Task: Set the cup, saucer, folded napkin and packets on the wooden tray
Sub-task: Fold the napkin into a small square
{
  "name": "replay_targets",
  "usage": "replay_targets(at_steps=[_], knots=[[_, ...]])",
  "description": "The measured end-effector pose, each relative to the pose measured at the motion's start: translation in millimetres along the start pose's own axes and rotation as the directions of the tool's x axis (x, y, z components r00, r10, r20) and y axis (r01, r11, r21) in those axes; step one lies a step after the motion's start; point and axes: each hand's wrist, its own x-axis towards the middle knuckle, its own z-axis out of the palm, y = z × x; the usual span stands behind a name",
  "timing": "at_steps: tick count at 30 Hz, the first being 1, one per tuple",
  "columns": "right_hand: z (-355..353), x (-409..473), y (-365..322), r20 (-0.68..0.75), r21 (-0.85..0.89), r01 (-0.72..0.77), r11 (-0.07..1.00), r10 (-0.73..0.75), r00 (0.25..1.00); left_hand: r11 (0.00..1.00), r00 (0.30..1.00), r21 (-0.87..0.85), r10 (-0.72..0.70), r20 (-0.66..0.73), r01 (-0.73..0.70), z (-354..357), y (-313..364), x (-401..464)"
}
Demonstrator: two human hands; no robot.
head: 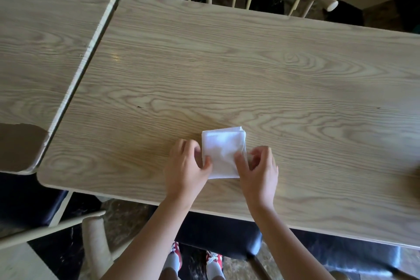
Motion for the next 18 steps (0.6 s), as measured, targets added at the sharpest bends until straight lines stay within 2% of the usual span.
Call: replay_targets(at_steps=[2,4,6,8,9,11,15,18], knots=[[0,2,-2,-0.05,-0.03,0.068,0.997,-0.07,0.996,0.993,0.991,0.034,0.118,-0.071,-0.115,-4,4,1],[1,7,-2,-0.045,-0.178,0.275,0.945,-0.287,0.957,0.953,0.958,0.117,0.285,-0.034,-0.279,-5,13,1],[2,13,1,0.082,-0.308,0.507,0.805,-0.508,0.857,0.908,0.919,0.145,0.38,0.103,-0.392,4,19,-1],[5,20,4,0.228,-0.328,0.659,0.677,-0.62,0.75,0.894,0.902,0.169,0.379,0.207,-0.414,17,15,-2],[7,23,5,0.278,-0.33,0.697,0.637,-0.64,0.717,0.895,0.902,0.189,0.356,0.244,-0.404,22,11,-2],[11,29,7,0.352,-0.337,0.72,0.607,-0.628,0.694,0.894,0.905,0.236,0.31,0.291,-0.382,29,4,0],[12,38,11,0.45,-0.279,0.713,0.643,-0.568,0.689,0.879,0.899,0.277,0.297,0.322,-0.389,32,2,2],[11,42,12,0.503,-0.288,0.721,0.63,-0.542,0.674,0.859,0.881,0.282,0.325,0.344,-0.427,30,-1,5]])
